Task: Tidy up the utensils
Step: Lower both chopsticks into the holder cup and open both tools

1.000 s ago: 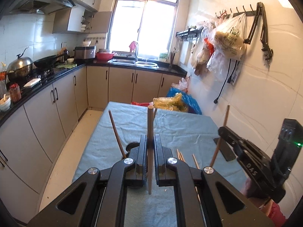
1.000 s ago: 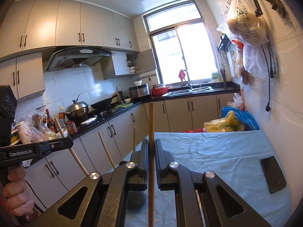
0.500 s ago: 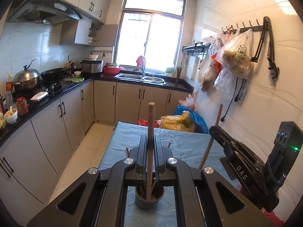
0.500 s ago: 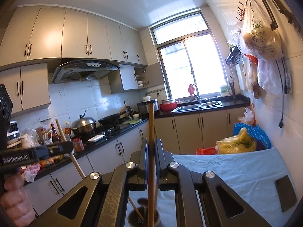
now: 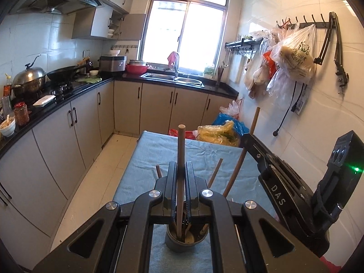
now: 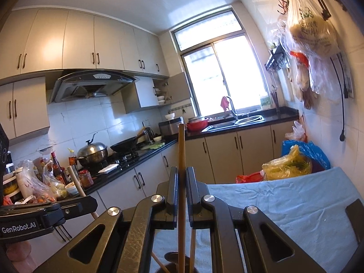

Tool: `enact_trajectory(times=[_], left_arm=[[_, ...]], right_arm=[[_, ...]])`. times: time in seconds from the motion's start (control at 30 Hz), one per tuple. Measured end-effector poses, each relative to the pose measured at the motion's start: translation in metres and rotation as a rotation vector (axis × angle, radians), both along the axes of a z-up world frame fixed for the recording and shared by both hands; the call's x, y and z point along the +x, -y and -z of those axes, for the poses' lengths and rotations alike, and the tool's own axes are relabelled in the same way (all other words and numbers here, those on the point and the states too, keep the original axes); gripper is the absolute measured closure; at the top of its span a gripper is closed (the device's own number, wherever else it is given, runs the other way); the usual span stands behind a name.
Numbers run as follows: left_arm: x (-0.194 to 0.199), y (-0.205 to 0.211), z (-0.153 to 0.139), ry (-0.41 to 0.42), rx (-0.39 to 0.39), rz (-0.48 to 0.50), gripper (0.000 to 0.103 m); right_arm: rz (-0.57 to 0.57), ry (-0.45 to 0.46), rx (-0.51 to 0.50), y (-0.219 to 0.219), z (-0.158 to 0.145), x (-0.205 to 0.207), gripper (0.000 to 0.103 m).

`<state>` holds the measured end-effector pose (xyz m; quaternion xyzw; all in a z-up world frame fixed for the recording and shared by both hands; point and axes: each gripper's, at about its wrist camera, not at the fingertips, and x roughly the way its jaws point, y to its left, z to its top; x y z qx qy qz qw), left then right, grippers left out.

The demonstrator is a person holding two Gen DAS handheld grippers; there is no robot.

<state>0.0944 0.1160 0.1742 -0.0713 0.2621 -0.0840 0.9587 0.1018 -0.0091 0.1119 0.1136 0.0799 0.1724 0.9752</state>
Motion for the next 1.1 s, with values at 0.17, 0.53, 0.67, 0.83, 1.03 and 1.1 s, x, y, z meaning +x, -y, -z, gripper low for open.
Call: enact_trajectory(times=[0.17, 0.53, 0.67, 0.83, 1.03, 1.1], left_arm=[[0.007, 0.002, 0.012, -0.016, 0.004, -0.004, 0.097], [0.021, 0.002, 0.034, -0.073, 0.014, -0.015, 0.097], [0.024, 0.003, 0.041, -0.091, 0.017, -0.019, 0.097], [0.027, 0.004, 0.046, -0.106, 0.02, -0.022, 0.097], [0.028, 0.005, 0.048, -0.113, 0.022, -0.028, 0.097], [0.029, 0.005, 0.049, -0.117, 0.019, -0.023, 0.096]], right_arm=[[0.006, -0.021, -0.012, -0.004, 0.013, 0.006, 0.096], [0.005, -0.084, -0.022, -0.005, 0.038, 0.012, 0.096], [0.0, -0.104, -0.026, -0.005, 0.045, 0.013, 0.096], [-0.012, -0.134, -0.032, -0.005, 0.051, 0.015, 0.096], [-0.038, -0.174, -0.028, -0.003, 0.056, 0.021, 0.095], [-0.049, -0.183, -0.028, -0.003, 0.055, 0.022, 0.095]])
